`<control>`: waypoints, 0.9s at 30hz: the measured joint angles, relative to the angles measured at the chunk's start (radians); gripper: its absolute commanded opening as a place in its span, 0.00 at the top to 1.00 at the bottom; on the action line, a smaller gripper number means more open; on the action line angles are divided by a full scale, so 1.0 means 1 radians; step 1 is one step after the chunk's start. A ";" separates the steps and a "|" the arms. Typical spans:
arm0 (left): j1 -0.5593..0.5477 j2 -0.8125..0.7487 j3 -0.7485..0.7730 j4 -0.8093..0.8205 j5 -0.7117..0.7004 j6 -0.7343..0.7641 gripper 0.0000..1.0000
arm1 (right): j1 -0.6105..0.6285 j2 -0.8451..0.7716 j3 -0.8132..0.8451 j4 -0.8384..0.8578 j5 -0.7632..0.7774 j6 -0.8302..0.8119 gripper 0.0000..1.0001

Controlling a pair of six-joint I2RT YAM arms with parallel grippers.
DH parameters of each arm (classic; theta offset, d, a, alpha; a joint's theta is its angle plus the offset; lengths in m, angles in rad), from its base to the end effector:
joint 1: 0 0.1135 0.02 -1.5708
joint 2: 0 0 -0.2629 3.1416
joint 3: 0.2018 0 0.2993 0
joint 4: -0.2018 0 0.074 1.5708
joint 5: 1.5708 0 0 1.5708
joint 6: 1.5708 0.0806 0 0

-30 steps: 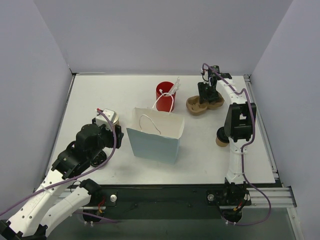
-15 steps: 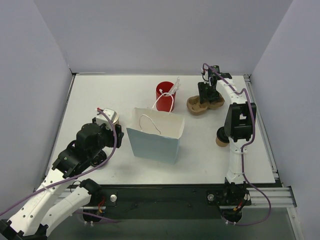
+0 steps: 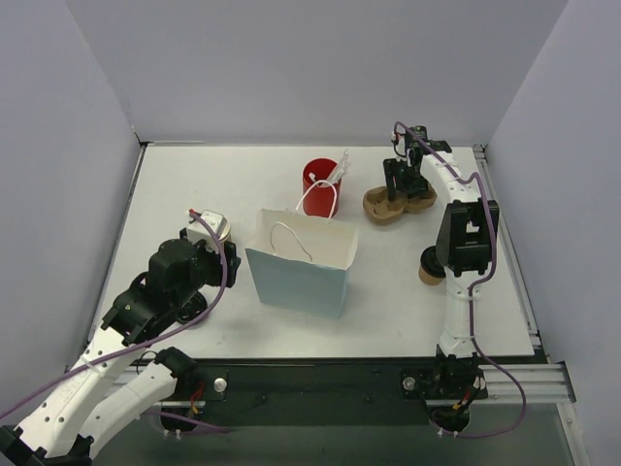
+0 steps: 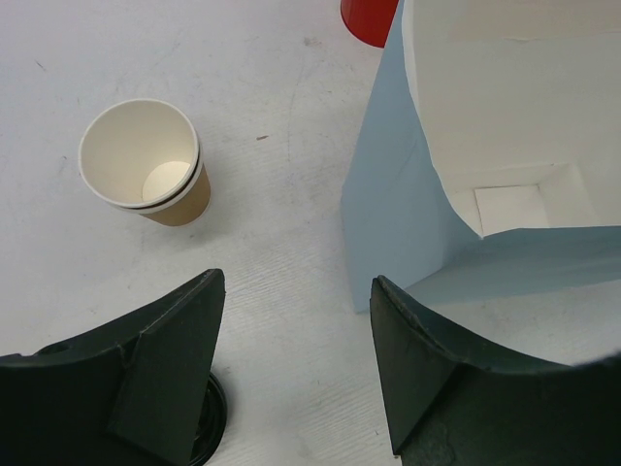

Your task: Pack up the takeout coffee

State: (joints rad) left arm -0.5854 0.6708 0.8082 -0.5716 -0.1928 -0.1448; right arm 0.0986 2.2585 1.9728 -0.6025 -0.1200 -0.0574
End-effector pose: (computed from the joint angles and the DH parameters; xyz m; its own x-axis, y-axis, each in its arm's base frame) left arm 0.2046 -0.1171 0.3121 -0.4043 0.0981 -0.9093 0.3427 0.9381 -0.0511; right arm 0.5785 0.0669 0.1721 -0.7610 -0.1325 -0.6351 -0.2169 0.9746 0.0565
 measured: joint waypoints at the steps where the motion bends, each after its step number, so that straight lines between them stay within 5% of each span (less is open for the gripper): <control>1: 0.000 0.000 0.000 0.000 0.000 0.000 0.29 | 0.000 -0.002 0.000 0.000 0.000 0.000 0.47; 14: 0.001 0.000 0.000 0.000 0.000 0.000 0.29 | -0.013 -0.007 0.000 -0.003 -0.016 -0.015 0.63; 27: 0.007 0.002 0.000 0.000 0.000 0.000 0.29 | -0.013 -0.049 0.010 -0.023 -0.014 0.047 0.64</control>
State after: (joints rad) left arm -0.5785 0.6727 0.8082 -0.5716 -0.1928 -0.1448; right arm 0.0856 2.2093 1.9831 -0.6258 -0.1341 -0.0109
